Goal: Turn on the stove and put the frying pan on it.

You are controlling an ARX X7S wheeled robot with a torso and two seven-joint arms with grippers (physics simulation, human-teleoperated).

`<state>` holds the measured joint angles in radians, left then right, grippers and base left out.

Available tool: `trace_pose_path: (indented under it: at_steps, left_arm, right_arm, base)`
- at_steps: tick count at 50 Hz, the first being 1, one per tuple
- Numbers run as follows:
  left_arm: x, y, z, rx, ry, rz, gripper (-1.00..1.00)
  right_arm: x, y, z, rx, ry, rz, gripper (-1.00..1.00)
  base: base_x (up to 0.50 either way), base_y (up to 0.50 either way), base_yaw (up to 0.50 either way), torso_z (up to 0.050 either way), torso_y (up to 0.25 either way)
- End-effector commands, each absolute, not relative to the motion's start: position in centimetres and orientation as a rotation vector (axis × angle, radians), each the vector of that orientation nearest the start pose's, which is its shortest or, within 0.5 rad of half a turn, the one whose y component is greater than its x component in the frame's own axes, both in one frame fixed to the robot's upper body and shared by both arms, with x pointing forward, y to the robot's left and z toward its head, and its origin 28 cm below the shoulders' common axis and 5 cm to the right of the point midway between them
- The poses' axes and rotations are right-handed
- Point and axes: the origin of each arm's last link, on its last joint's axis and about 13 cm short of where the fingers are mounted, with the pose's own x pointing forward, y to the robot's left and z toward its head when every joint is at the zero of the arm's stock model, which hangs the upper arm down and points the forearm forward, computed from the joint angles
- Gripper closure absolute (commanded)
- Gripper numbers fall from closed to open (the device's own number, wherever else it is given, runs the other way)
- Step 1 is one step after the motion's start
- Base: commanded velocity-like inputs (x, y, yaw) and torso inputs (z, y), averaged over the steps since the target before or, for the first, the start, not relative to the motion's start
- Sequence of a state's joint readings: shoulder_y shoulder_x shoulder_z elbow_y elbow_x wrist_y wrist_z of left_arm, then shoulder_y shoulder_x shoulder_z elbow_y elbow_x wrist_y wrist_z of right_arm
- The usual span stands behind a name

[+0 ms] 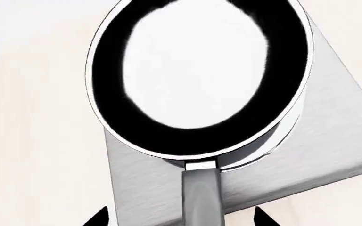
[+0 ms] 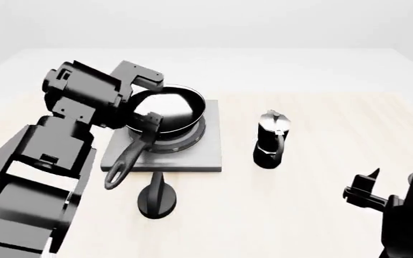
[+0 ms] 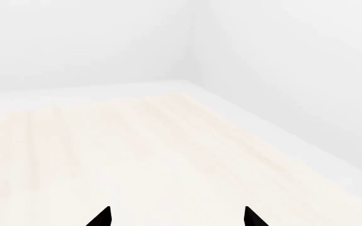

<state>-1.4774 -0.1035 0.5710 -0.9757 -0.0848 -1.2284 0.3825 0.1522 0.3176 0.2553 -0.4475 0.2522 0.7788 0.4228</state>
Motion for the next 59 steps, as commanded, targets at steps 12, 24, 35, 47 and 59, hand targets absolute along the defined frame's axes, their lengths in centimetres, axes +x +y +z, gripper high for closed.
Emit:
trace_pose_path:
  at_steps: [12,24,35,47,59]
  left_arm:
    - [29.4,22.8,34.0,0.305,0.321,-0.503,-1.00]
    - [28.8,21.4,31.7,0.354,0.212,-0.771,-1.00]
    - [29.2,20.6,31.2,0.411,0.121,-0.827,-1.00]
    - [29.4,20.2,30.5,0.449,0.105,-0.860,-1.00]
    - [29.9,19.9,29.8,0.446,0.106,-0.874,-1.00]
  right_arm:
    - [22.0,-18.8,13.4,-0.077,0.018,-0.502,-1.00]
    - [24.0,-14.4,18.4,-0.094,-0.236,-0.049,-1.00]
    - [23.0,-13.1,19.1,-0.128,-0.330,0.119,-1.00]
    - [22.8,-12.9,19.2,-0.142,-0.346,0.146,-1.00]
    - [23.4,-13.0,18.8,-0.140,-0.336,0.135,-1.00]
  base:
    - [0.00,0.00,0.00,0.000,0.000]
    - [0.00,0.00,0.00,0.000,0.000]
    - [0.00,0.00,0.00,0.000,0.000]
    - [0.00,0.00,0.00,0.000,0.000]
    - [0.00,0.00,0.00,0.000,0.000]
